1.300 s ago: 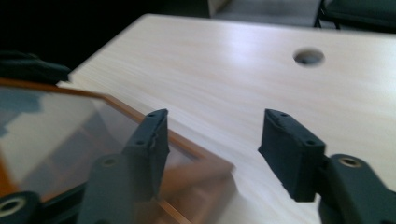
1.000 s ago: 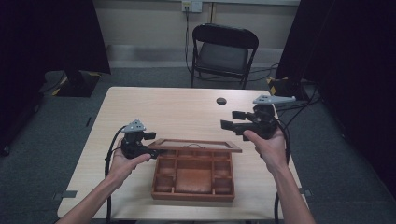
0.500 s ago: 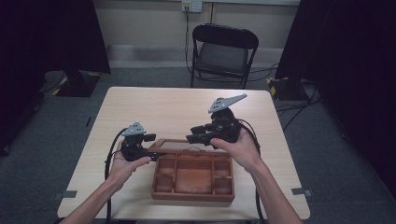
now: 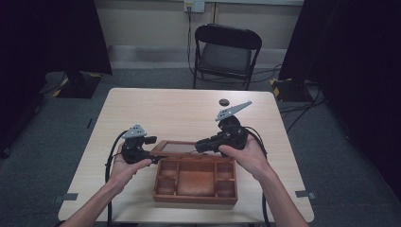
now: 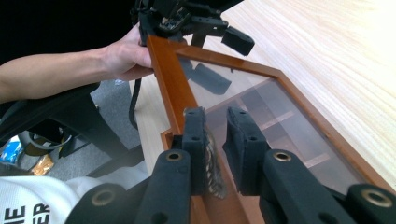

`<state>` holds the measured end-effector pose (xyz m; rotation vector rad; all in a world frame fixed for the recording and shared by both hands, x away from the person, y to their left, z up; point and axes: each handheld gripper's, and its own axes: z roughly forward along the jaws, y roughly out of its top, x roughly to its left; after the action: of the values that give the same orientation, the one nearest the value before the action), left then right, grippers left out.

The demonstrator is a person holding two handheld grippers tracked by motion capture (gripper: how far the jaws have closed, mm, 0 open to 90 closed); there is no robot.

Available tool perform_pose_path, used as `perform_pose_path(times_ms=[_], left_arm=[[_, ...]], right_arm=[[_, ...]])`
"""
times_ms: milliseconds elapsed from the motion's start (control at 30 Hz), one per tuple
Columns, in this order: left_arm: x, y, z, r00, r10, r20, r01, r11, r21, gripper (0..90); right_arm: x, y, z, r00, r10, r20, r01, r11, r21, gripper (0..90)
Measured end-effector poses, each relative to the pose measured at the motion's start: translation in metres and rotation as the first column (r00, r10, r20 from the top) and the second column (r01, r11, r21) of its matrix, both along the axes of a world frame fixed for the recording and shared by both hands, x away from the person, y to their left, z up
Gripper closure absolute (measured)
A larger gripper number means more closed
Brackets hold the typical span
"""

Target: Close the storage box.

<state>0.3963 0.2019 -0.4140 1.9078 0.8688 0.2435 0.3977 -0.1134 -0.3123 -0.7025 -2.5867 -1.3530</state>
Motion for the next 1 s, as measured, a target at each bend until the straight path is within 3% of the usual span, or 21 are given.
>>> perform_pose_path(times_ms=[333, 600, 633, 833, 900, 1000], left_arm=[[0.000, 0.000, -0.002, 1.0000, -0.006, -0.003, 0.006, 0.9998, 0.020, 15.9], [0.002, 0.005, -0.003, 0.9998, -0.011, -0.015, 0.012, 0.9997, 0.020, 15.7], [0.003, 0.007, -0.004, 0.9998, -0.011, -0.014, 0.011, 0.9993, 0.035, 15.8], [0.000, 0.016, -0.009, 0.9991, 0.028, -0.031, -0.026, 0.9981, 0.056, 17.2], [-0.001, 0.022, -0.010, 0.9989, 0.031, -0.036, -0.028, 0.9972, 0.069, 17.5], [0.001, 0.037, -0.011, 0.9963, 0.074, -0.043, -0.071, 0.9948, 0.073, 17.6]], right_arm=[[0.002, 0.007, -0.007, 0.9982, 0.037, -0.047, -0.037, 0.999, -0.012, 81.9], [0.000, 0.008, -0.008, 0.9978, 0.044, -0.050, -0.045, 0.999, -0.022, 82.6], [0.000, 0.008, -0.008, 0.9978, 0.045, -0.049, -0.047, 0.999, -0.024, 82.6], [-0.003, 0.006, -0.010, 0.9976, 0.054, -0.043, -0.055, 0.998, -0.031, 82.6], [-0.004, 0.006, -0.011, 0.9978, 0.054, -0.039, -0.055, 0.998, -0.038, 82.5], [-0.008, 0.005, -0.013, 0.9979, 0.057, -0.030, -0.058, 0.997, -0.052, 82.4]])
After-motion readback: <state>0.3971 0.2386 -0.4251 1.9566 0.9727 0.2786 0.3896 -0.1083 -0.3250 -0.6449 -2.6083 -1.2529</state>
